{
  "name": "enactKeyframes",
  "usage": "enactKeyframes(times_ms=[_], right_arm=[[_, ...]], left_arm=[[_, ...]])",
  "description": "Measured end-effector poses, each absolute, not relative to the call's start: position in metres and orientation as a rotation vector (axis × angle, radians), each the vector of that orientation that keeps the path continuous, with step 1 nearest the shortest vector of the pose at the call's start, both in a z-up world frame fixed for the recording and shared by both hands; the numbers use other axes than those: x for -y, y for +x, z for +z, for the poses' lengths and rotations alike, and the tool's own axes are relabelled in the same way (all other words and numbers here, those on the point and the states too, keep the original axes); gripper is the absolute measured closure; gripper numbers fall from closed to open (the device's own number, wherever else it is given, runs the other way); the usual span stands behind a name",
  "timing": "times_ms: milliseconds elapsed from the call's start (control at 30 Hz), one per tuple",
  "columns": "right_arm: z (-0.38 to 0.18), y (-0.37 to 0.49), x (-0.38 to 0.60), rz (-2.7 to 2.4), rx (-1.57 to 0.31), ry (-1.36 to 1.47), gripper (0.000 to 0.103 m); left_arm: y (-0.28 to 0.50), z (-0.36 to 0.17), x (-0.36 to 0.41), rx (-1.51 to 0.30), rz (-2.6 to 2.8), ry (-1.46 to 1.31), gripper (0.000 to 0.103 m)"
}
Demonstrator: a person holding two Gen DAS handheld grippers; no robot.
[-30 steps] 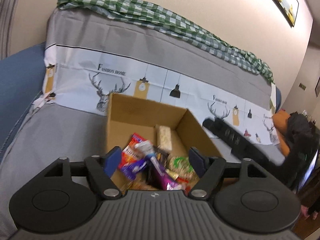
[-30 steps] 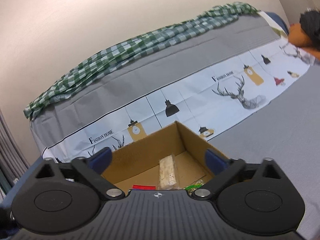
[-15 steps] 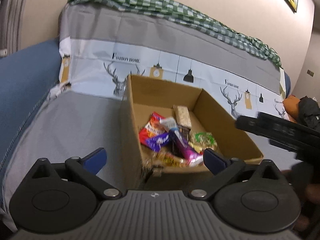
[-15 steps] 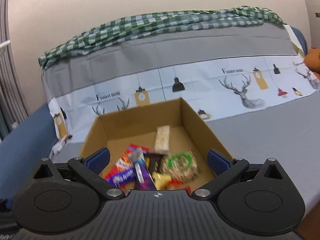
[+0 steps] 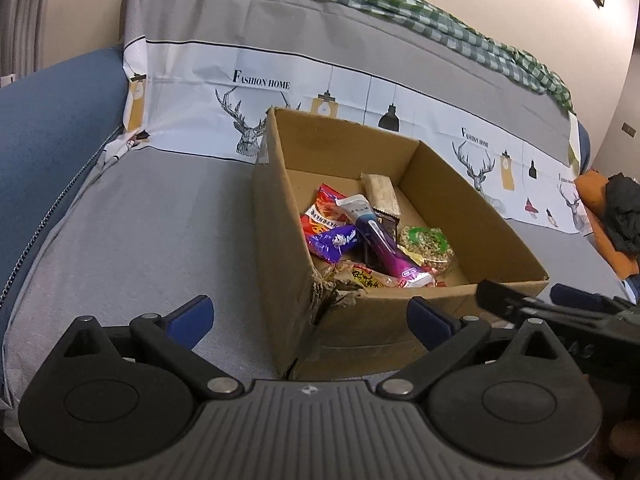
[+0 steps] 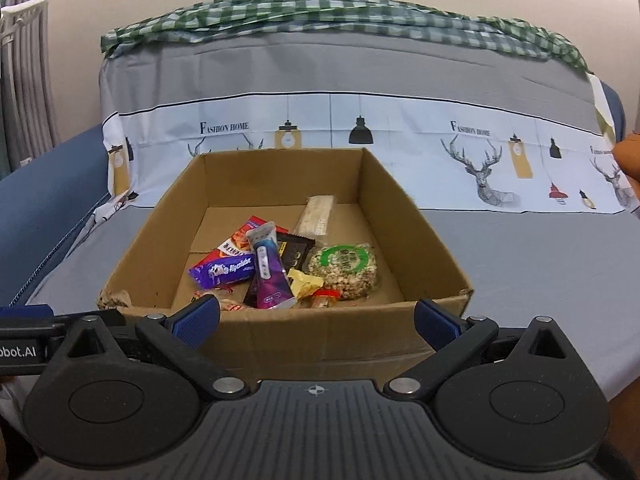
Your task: Organize snacks
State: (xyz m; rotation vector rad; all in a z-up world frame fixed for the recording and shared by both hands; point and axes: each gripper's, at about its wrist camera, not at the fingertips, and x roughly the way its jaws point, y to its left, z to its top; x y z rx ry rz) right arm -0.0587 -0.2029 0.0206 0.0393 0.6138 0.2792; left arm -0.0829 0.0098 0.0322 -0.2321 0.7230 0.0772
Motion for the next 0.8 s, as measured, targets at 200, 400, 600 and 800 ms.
enactKeyframes(times_ms=[200,400,600,800], right_arm=[[0.015,-0.057,0.193,0.28,-0.61,0.022,0.001],[0.011,-0.054,0.193,0.283,-0.627,0.024,0.001],[0.008,-0.053,0.195,0.274,-0.634,0.02,0.001],[0.007,-0.05,0.194,0.276,-0.638,0.018,0.001]], left_arm=[[-0.085,0.029,-0.006,-0.725,0.08,-0.198,0.0],[-0.083,0.028,-0.005,-0.716,0.078,-0.212,0.0],[-0.082,0.027,0.001,-0.713,0.064,-0.196,0.0],[-0.082,0.025,-0.002,-0.715,0.069,-0.2,0.0]])
